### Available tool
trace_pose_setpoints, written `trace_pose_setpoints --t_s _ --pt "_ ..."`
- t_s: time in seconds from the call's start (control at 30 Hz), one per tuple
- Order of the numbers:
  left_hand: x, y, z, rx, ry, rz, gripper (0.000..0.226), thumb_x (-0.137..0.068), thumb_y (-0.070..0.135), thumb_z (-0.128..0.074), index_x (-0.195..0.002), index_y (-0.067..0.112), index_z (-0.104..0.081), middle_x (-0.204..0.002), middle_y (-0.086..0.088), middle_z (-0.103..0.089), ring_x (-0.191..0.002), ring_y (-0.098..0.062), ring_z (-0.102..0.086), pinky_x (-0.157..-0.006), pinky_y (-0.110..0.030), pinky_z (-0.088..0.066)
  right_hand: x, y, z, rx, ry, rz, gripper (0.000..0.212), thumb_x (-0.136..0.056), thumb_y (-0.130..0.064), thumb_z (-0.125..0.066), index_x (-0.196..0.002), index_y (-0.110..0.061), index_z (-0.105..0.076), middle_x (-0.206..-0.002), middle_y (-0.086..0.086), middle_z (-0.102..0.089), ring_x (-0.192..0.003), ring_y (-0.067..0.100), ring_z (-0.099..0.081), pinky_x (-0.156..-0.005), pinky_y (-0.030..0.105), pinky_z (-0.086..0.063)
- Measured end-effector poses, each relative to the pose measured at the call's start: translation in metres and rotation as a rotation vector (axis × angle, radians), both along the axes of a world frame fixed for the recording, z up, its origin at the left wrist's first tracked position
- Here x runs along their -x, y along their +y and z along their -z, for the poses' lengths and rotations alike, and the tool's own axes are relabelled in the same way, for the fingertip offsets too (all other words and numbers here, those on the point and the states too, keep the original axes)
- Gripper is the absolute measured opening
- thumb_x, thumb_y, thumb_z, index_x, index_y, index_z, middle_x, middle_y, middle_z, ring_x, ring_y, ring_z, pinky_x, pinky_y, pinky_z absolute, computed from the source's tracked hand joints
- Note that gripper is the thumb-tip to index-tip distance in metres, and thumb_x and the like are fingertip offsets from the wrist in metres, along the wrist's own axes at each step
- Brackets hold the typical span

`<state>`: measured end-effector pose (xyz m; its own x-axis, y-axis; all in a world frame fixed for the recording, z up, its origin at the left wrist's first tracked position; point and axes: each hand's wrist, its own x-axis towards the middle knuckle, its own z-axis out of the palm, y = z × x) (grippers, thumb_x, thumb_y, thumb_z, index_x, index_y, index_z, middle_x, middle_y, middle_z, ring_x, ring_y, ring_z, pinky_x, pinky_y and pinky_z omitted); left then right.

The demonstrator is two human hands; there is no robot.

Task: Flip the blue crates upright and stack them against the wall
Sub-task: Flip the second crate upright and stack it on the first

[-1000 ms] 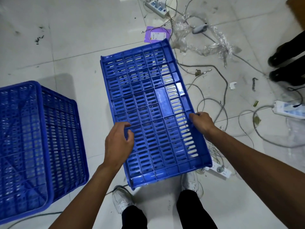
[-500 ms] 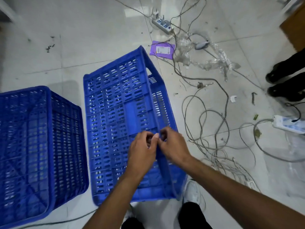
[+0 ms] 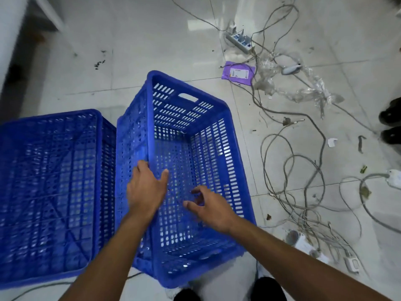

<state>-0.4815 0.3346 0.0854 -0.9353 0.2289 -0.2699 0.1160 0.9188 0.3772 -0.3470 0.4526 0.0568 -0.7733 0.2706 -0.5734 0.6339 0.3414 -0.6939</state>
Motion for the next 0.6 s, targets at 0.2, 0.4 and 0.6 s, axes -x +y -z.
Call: trace_pose_setpoints --t_s 0.2,0.4,0.6 --pt "0.036 -0.053 0.019 0.211 -0.041 0.001 0.037 -0.096 0.030 -0.058 -0.112 -0.002 -0.050 -0.096 -0.021 -0.064 -0.082 -0.040 -0.063 -0.066 -0.043 -0.050 0.002 0.016 0.033 -0.048 -0.166 0.013 0.056 -0.093 -0.051 -0.057 -0.135 -0.016 -0.046 -0.114 0.005 -0.066 -0.096 0.024 -0.066 -0.084 0.039 -0.053" --pt "0.040 -0.061 0.024 0.384 -0.080 0.019 0.043 -0.091 0.045 -0.064 -0.096 0.003 -0.059 -0.070 -0.007 -0.054 -0.066 -0.028 -0.056 -0.055 -0.032 -0.045 -0.018 0.057 0.047 -0.243 -0.261 0.017 0.051 -0.092 -0.046 -0.056 -0.131 -0.015 -0.043 -0.124 0.007 -0.062 -0.102 0.027 -0.063 -0.089 0.040 -0.051" --pt "0.042 -0.059 0.031 0.253 -0.068 0.029 0.039 -0.086 0.032 -0.073 -0.068 0.009 -0.048 -0.097 -0.021 -0.060 -0.074 -0.034 -0.061 -0.057 -0.032 -0.047 -0.036 0.109 0.051 -0.352 -0.226 0.053 0.059 -0.094 -0.044 -0.055 -0.140 -0.015 -0.033 -0.124 0.008 -0.060 -0.098 0.024 -0.065 -0.084 0.041 -0.054"
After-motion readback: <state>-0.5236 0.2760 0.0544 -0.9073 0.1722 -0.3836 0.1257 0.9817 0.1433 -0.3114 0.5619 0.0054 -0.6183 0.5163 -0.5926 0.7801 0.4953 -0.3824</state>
